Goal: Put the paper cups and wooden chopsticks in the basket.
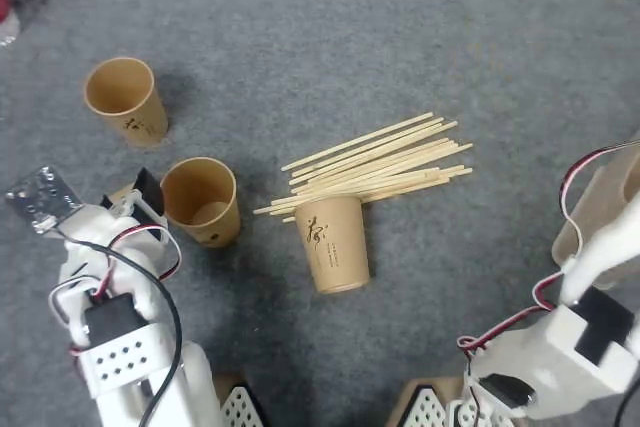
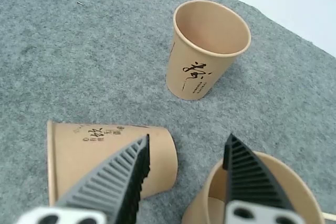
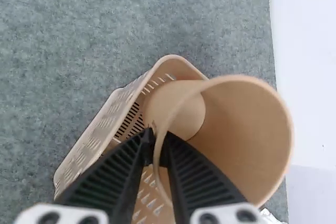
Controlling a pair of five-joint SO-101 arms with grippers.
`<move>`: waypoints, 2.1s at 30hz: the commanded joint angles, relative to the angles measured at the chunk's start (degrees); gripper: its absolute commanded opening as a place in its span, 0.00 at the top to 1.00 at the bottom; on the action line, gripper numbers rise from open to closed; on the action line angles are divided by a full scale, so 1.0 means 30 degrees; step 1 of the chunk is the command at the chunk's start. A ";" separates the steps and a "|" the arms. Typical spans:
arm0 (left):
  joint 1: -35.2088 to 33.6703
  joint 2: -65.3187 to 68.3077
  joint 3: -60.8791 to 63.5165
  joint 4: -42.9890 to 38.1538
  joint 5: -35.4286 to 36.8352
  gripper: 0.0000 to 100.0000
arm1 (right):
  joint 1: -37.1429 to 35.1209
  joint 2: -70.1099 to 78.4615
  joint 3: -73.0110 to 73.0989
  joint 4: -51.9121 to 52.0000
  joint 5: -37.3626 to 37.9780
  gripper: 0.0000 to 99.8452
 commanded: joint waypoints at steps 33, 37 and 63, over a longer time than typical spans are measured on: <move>0.0117 -0.0264 -0.0161 -0.0410 0.0088 0.78 | -0.1480 0.4147 -0.0410 -0.0161 -0.4982 0.87; 0.0117 -0.0264 -0.0161 -0.0410 0.0088 0.78 | -0.1333 0.4527 -0.0733 -0.0103 -0.4923 0.87; 0.0147 -0.0264 -0.0132 -0.0410 0.0088 0.78 | -0.7018 0.3678 -0.1026 0.2125 -0.6799 0.99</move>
